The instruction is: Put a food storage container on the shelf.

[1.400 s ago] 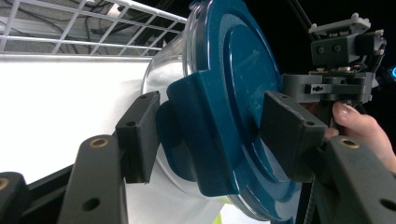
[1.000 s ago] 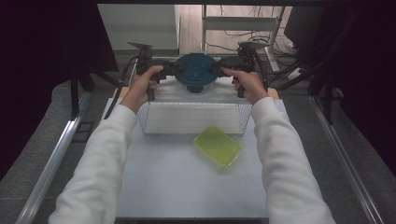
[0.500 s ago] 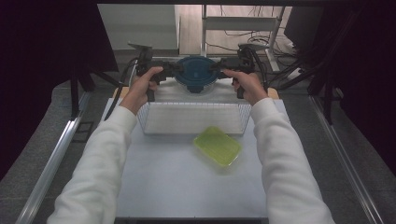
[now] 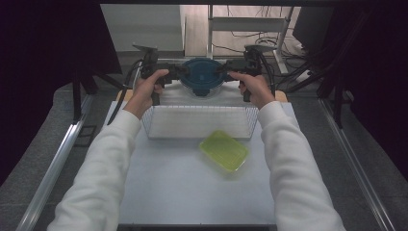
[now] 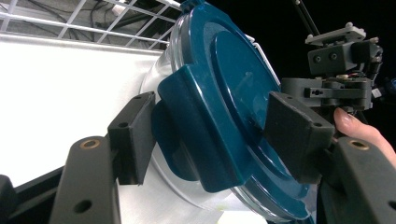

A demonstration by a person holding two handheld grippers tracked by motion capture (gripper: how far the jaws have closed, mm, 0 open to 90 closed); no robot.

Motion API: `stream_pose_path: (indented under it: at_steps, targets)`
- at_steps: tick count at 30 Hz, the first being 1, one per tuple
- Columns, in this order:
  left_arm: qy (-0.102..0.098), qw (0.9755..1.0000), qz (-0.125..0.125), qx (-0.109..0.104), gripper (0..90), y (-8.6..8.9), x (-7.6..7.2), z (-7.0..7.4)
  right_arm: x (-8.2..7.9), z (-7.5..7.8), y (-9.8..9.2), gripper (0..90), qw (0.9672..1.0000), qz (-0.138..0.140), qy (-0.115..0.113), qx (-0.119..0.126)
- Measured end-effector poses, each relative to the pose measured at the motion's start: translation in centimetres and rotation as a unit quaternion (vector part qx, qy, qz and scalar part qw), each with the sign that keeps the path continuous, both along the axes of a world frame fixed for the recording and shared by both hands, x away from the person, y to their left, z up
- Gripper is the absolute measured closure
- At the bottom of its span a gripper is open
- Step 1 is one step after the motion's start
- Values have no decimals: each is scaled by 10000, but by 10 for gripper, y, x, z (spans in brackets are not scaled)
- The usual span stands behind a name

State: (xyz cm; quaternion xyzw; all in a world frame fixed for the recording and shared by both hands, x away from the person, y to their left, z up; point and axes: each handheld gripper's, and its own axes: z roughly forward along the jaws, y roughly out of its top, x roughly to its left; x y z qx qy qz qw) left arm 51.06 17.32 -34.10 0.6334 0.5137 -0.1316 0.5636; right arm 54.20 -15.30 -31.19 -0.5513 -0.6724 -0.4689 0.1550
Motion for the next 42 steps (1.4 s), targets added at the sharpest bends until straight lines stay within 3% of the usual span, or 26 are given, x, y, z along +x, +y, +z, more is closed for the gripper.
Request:
stream_pose_path:
  at_steps: [4,6,9,13,19,22,26,29,34,37,40,42]
  targets:
    - [-207,9997,52,154,331,-3,-3,1,-3,2,5,296,9993,7,-281,-229]
    - [-377,9987,206,258,313,-3,-6,4,-5,3,9,272,9985,-15,-425,-342]
    - [-474,9982,296,221,261,1,-9,10,-8,7,10,255,9955,-106,-785,-527]
    - [-608,9967,366,388,235,5,-14,16,-11,12,8,217,9952,-103,-799,-547]
    - [-823,9939,367,642,200,4,-25,23,-21,22,3,174,9915,-116,-1110,-669]
    - [-956,9915,358,802,191,4,-33,27,-28,27,1,163,9870,-82,-1355,-863]
    - [-1251,9841,236,1236,185,4,-49,32,-43,36,-3,160,9797,3,-1782,-920]
    - [-1318,9834,260,1222,185,5,-62,32,-56,39,-7,160,9756,87,-1989,-930]
    - [-1517,9776,138,1450,185,6,-88,29,-76,38,-17,175,9684,264,-2213,-1119]
    - [-1647,9730,157,1607,186,8,-105,25,-88,34,-25,196,9647,284,-2330,-1199]
    - [-1779,9710,71,1594,188,9,-126,18,-103,28,-32,207,9607,333,-2459,-1242]
    - [-1816,9710,-8,1553,191,10,-141,10,-114,23,-37,208,9574,392,-2562,-1272]
